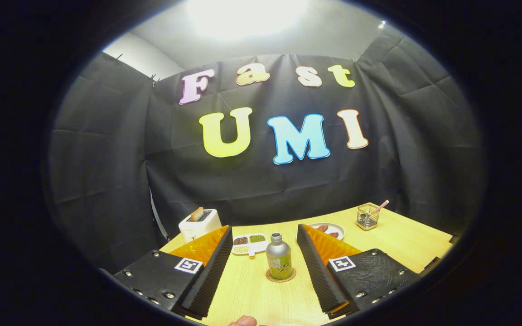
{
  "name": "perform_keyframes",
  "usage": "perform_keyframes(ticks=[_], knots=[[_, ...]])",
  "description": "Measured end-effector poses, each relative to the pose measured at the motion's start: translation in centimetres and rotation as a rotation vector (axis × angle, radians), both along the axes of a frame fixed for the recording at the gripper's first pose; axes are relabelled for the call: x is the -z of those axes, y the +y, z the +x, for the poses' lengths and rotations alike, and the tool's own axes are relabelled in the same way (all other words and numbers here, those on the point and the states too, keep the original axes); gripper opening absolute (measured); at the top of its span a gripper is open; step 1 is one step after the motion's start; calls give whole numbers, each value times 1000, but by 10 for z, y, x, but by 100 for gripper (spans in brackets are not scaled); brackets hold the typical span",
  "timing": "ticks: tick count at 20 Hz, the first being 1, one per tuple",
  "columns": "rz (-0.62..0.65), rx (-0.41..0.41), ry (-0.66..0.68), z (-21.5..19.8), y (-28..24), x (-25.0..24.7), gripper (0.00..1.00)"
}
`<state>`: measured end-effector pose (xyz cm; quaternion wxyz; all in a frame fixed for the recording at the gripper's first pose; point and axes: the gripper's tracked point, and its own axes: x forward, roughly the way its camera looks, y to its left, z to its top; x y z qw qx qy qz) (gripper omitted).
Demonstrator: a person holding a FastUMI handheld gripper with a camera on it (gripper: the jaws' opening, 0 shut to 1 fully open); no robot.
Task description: Take the bottle from table, then pour the juice into the cup, finally place the bottle on the coaster
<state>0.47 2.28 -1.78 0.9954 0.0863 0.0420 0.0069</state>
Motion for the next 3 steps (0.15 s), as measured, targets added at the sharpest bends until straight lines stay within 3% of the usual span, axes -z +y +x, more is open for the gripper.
perform_keyframes(ticks=[3], knots=[[12,1,-30,-2,-4,-12,86]])
